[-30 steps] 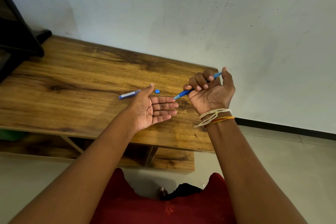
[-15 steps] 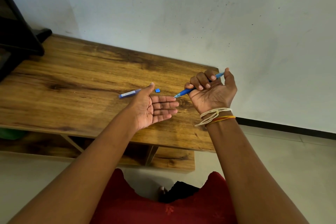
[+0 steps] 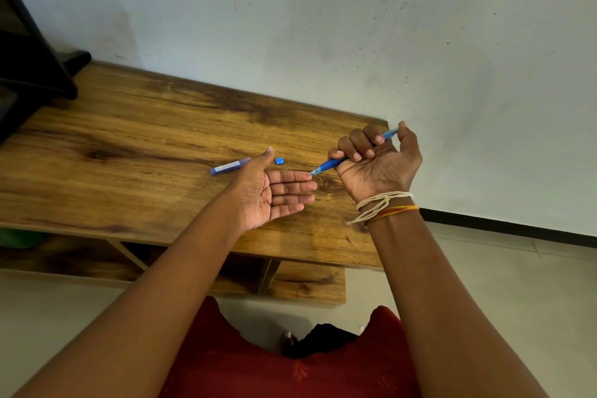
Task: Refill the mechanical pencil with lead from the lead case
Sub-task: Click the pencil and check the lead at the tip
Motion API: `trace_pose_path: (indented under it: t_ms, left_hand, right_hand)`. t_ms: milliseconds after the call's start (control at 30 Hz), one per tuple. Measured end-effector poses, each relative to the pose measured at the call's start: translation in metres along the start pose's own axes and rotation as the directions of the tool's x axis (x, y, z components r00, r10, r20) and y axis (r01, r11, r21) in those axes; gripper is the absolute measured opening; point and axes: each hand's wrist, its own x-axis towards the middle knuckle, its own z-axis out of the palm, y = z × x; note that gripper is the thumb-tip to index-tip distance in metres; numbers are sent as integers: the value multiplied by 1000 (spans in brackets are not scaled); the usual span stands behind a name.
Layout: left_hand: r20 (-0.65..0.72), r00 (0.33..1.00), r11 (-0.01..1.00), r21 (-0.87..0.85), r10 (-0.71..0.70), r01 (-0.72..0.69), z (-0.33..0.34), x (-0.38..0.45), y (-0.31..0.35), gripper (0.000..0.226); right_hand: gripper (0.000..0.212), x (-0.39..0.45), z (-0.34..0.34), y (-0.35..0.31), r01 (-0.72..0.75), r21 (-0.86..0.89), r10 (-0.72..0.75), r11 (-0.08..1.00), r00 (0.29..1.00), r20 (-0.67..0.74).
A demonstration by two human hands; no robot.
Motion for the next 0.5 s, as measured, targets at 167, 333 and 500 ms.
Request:
trace_pose_path:
  t_ms: [167, 333, 500]
  left_hand:
    - [-3, 1000, 1000, -1, -9, 9, 1, 1, 0, 77]
    - [-5, 1000, 1000, 2, -11, 11, 1, 0, -1, 78]
    - [-5, 1000, 1000, -2, -10, 10, -1, 1, -1, 77]
  right_hand:
    - [46, -1, 3, 0, -11, -16, 11, 1000, 1000, 26]
    - [52, -1, 2, 0, -17, -40, 19, 999, 998, 61]
    - [51, 2, 1, 1, -25, -28, 27, 999, 998, 51]
